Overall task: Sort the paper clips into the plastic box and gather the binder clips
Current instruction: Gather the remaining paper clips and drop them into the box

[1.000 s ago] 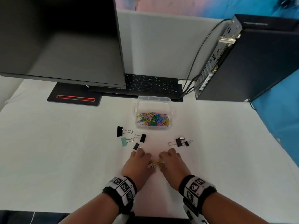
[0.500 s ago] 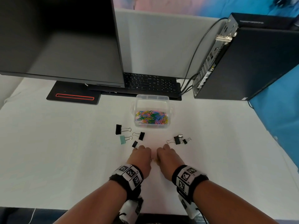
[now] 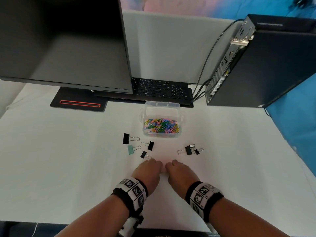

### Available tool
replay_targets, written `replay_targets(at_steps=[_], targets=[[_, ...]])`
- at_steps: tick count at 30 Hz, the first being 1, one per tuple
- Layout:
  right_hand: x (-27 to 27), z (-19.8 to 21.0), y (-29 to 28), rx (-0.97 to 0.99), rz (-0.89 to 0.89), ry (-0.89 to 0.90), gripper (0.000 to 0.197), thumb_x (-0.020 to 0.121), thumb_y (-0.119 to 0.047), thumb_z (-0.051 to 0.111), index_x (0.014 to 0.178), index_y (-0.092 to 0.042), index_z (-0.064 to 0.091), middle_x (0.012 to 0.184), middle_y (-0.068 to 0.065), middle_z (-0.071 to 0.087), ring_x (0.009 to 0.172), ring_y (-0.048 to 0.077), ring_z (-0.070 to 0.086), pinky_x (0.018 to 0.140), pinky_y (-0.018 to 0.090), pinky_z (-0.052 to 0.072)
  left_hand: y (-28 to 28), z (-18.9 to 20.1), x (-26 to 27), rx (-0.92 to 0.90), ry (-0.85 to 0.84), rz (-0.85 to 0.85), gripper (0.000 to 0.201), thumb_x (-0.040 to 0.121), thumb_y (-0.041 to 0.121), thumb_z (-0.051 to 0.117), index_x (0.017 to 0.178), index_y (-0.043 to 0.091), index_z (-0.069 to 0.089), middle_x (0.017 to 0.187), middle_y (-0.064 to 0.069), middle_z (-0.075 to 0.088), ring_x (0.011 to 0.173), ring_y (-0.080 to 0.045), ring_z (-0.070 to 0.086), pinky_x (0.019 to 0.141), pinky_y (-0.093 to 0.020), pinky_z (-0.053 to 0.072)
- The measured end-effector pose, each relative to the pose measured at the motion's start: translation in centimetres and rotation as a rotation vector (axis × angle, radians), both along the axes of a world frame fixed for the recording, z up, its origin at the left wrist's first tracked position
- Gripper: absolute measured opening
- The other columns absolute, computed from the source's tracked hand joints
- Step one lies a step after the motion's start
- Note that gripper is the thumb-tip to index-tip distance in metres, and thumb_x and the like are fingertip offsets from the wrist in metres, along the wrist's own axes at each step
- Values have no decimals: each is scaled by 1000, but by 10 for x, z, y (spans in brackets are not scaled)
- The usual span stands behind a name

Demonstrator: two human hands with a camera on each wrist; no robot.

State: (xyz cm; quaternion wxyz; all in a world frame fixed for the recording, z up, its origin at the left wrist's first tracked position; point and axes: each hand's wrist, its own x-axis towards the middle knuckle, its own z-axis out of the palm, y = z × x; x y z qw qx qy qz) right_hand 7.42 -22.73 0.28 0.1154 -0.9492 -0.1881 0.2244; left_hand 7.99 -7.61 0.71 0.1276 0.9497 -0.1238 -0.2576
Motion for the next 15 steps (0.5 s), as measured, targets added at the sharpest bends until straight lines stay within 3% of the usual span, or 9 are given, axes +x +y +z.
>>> replay_targets(at_steps=[3,6,10,13,15], targets=[[2,-1,-3,-11,-13,13,18,85,-6,47,101,-9,52,102,15,55,86,34,57,63,34,36,5,2,5,-7,56,42,17,81,10,44,96,14,51,104,-10,57,95,-31,56,76,-37,46],[3,2,-9,13,-28,68,16,82,-6,46,96,-11,52,100,13,57,83,34,57,63,33,36,11,7,8,-32,92,22,15,79,10,49,93,15,54,102,-7,59,92,-27,56,71,-32,43],[27,20,-22,257,-286,251,4,75,-13,53,77,-17,54,79,4,63,67,24,58,59,37,48,27,25,28,-220,136,136,14,71,12,58,74,25,56,78,6,59,75,-17,54,62,-26,41],[66,40,-27,425,-447,269,9,76,-11,59,69,-17,56,62,2,62,47,20,59,49,44,55,35,46,64,-305,60,211,16,71,10,64,67,23,58,68,11,57,69,-13,55,57,-22,41],[99,55,-24,433,-460,207,10,80,-7,57,71,-13,56,66,4,62,47,19,60,49,43,57,35,62,94,-310,-40,248,12,74,7,62,67,17,61,67,9,59,66,-14,56,54,-19,42]])
